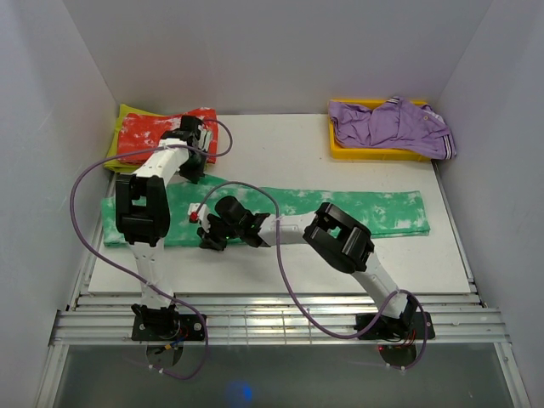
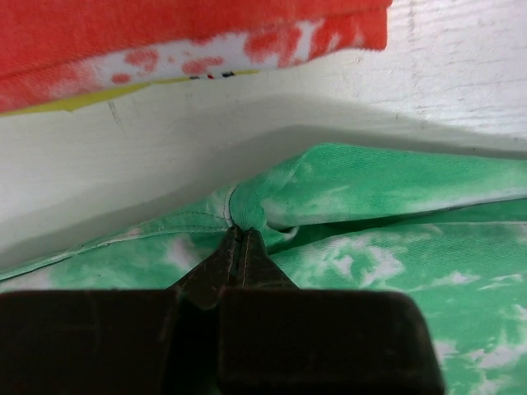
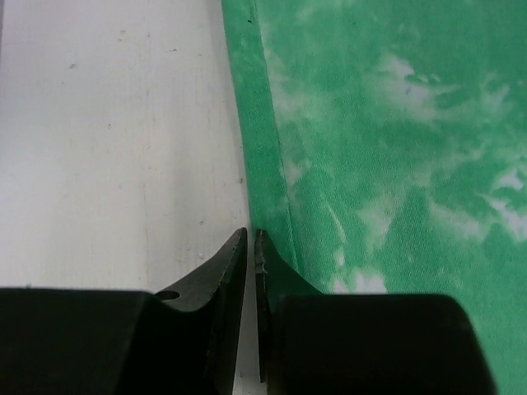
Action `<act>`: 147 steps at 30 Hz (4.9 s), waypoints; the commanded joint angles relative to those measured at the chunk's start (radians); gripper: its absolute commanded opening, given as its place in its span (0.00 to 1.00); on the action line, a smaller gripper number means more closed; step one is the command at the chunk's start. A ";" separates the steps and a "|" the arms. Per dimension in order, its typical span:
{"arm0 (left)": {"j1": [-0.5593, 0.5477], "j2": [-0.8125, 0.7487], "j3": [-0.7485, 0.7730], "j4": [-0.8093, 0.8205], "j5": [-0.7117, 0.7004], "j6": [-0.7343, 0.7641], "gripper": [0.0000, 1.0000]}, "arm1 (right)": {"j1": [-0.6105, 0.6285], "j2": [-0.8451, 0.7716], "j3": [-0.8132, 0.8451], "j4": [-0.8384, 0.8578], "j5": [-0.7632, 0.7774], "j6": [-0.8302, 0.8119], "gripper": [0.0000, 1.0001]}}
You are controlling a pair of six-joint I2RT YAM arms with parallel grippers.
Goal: Fold and stack the trousers
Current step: Fold the trousers
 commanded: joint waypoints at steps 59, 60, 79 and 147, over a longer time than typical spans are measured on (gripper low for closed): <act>0.136 0.008 0.309 0.121 0.261 0.058 0.61 | -0.058 0.023 0.108 -0.088 -0.242 0.345 0.47; 0.168 -0.016 0.298 0.103 0.318 0.067 0.64 | -0.087 -0.009 0.136 -0.102 -0.259 0.354 0.53; 0.503 -0.232 -0.289 -0.124 0.565 0.227 0.66 | -0.821 -0.568 -0.400 -0.797 -0.167 -0.238 0.66; 0.547 -0.109 -0.360 -0.008 0.231 0.262 0.62 | -1.638 -0.322 -0.151 -1.122 -0.032 -0.307 0.12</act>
